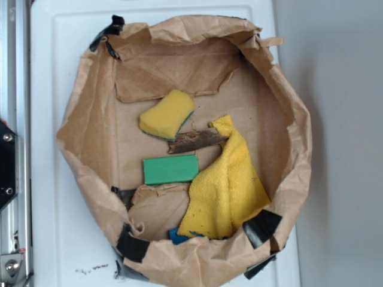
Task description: Grab the green sponge.
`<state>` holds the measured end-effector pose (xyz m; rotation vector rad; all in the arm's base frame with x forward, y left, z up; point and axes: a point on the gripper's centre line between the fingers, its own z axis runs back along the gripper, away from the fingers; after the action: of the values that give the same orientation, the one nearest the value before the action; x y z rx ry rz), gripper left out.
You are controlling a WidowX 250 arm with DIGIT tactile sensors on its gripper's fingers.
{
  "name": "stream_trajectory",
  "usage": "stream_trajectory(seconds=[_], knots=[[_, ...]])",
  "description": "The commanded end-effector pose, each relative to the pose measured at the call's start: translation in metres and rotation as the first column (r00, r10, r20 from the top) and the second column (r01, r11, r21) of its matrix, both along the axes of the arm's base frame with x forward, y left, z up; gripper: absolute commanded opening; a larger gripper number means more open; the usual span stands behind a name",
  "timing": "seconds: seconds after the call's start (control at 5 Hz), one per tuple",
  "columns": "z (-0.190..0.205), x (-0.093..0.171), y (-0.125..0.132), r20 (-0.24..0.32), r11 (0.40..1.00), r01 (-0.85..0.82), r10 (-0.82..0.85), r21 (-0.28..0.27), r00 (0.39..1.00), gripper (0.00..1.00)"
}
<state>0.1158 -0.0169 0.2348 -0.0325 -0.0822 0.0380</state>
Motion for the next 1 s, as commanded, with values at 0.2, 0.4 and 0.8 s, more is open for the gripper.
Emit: stream_trajectory(seconds=[0.2, 0.4, 0.8], knots=[[-0.006, 0.040, -0.005, 0.020, 0.997, -0.045, 0.047, -0.058, 0.999, 1.00], [-0.006, 0.040, -0.005, 0.020, 0.997, -0.045, 0.047, -0.058, 0.999, 1.00], [-0.006, 0.040, -0.005, 0.020, 0.997, -0.045, 0.047, -0.058, 0.999, 1.00]])
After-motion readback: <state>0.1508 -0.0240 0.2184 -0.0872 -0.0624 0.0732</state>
